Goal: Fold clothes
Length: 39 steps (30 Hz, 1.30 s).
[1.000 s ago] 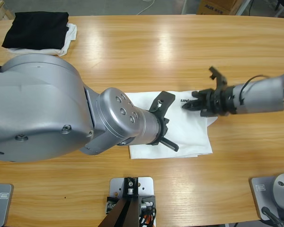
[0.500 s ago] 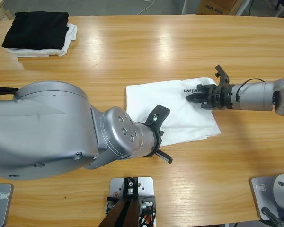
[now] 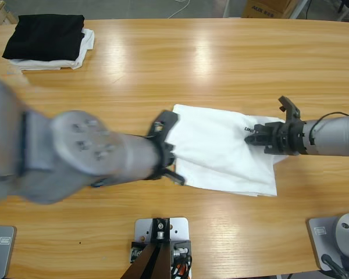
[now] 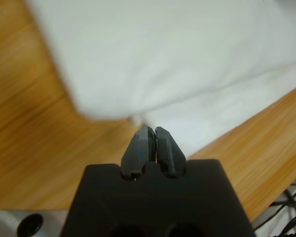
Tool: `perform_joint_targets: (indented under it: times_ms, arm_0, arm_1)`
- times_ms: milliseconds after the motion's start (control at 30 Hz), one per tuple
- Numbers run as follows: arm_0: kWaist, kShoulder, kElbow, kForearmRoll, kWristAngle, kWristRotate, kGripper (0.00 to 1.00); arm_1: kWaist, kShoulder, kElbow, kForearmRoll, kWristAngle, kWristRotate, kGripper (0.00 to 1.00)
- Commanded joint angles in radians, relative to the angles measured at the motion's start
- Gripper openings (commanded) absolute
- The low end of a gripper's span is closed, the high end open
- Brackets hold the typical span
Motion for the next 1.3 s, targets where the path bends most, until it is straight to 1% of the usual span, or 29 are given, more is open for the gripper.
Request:
perform_joint_targets:
  times_ms: [33,67,167,233,267,333,400,467,533,600,700,767,1033,1133,1233,1300]
  arm_0:
    - [0.069,-0.253,0.133,0.100,0.036,0.003,0.862]
    - [0.090,-0.281,0.136,0.122,0.036,0.017,0.986]
    - [0.200,-0.370,0.134,0.226,0.042,0.027,0.997]
    - [0.284,-0.427,0.116,0.309,0.065,0.052,0.998]
    - [0.336,-0.444,0.099,0.355,0.066,0.079,0.998]
    - [0.449,-0.439,0.039,0.441,0.065,0.145,1.000]
    - [0.536,-0.395,-0.058,0.549,0.065,0.216,1.000]
    - [0.603,-0.327,-0.157,0.646,0.065,0.296,1.000]
    - [0.677,-0.281,-0.239,0.673,0.065,0.361,1.000]
    - [0.755,-0.244,-0.347,0.677,0.063,0.383,1.000]
    - [0.849,-0.124,-0.549,0.725,0.062,0.391,1.000]
    - [0.900,-0.048,-0.640,0.730,0.062,0.393,1.000]
    - [1.054,0.197,-0.911,0.738,0.043,0.453,1.000]
    - [1.110,0.305,-1.048,0.808,0.022,0.511,1.000]
    - [1.144,0.430,-1.232,0.934,-0.059,0.608,1.000]
    - [1.158,0.477,-1.275,0.955,-0.098,0.650,0.999]
  arm_1:
    - [0.138,-0.352,-0.166,0.232,0.012,0.003,1.000]
    - [0.167,-0.391,-0.245,0.358,-0.048,0.002,1.000]
    - [0.235,-0.421,-0.426,0.648,-0.226,0.001,1.000]
    - [0.276,-0.392,-0.604,0.909,-0.400,0.011,1.000]
    - [0.278,-0.371,-0.675,1.005,-0.452,0.026,1.000]
    - [0.278,-0.307,-0.800,1.167,-0.512,0.051,1.000]
    - [0.278,-0.222,-0.894,1.271,-0.526,0.065,1.000]
    - [0.278,-0.173,-0.941,1.301,-0.524,0.074,1.000]
    - [0.278,-0.156,-0.965,1.300,-0.510,0.075,1.000]
    - [0.278,-0.141,-0.975,1.302,-0.503,0.072,1.000]
    - [0.278,-0.114,-0.973,1.298,-0.501,0.060,1.000]
    - [0.278,-0.096,-0.970,1.283,-0.496,0.052,1.000]
    - [0.273,-0.019,-0.976,1.249,-0.487,0.004,1.000]
    - [0.256,-0.004,-0.962,1.226,-0.474,0.004,1.000]
    - [0.241,0.018,-0.953,1.206,-0.465,0.004,1.000]
    - [0.224,0.036,-0.949,1.189,-0.461,0.004,1.000]
